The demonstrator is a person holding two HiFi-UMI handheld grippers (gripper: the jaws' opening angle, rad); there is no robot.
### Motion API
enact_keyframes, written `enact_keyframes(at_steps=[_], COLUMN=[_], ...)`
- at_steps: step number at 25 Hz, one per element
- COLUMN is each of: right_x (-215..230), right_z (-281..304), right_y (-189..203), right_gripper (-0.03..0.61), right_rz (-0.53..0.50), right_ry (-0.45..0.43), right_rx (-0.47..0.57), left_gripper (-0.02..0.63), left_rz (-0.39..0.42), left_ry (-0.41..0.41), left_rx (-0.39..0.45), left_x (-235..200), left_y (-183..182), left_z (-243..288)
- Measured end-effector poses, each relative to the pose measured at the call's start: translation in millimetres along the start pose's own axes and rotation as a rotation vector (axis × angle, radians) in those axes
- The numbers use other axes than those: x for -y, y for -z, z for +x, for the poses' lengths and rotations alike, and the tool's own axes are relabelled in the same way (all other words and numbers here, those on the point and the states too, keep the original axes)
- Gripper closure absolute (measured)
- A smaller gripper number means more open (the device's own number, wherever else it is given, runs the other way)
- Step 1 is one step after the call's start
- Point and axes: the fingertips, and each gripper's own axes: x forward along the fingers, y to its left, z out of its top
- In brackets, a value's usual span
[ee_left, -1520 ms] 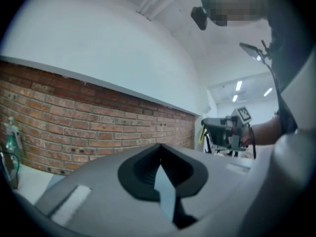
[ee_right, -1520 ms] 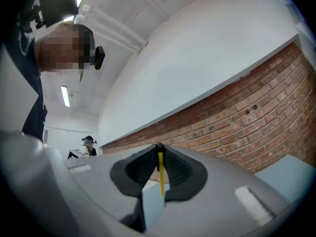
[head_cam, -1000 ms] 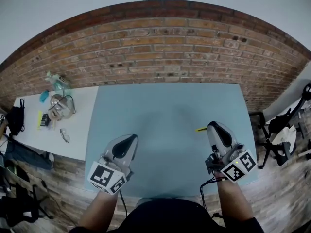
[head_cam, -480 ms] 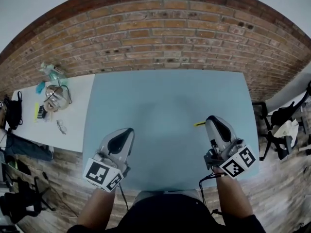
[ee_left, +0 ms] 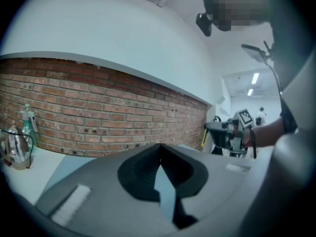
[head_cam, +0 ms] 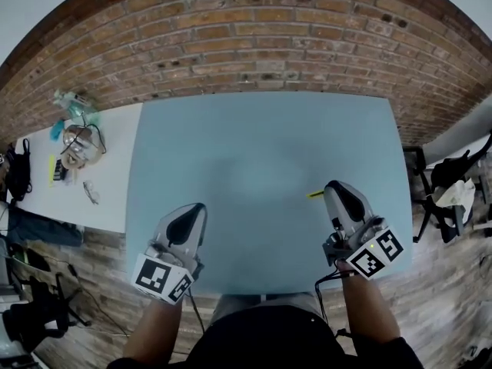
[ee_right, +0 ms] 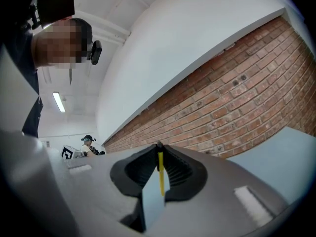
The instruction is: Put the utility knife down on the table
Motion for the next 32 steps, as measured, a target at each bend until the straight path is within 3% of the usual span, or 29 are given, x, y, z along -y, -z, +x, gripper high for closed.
enact_keyframes(at_steps=[18,32], right_x=[28,32], right_z=[7,20], right_y=[49,79], right_gripper=[0.532,0.532], right_rz=[0.076,0.101], right_ry=[-0.009,-0.025], right_rx=[-0.091,-0.15], left_gripper=[0.611,0.611], left_rz=[0.033,0.003], left_ry=[0.008,0.013], left_rx=[-0.082,-0.097], left_x=[16,15], left_y=[40,61], left_z=[23,36])
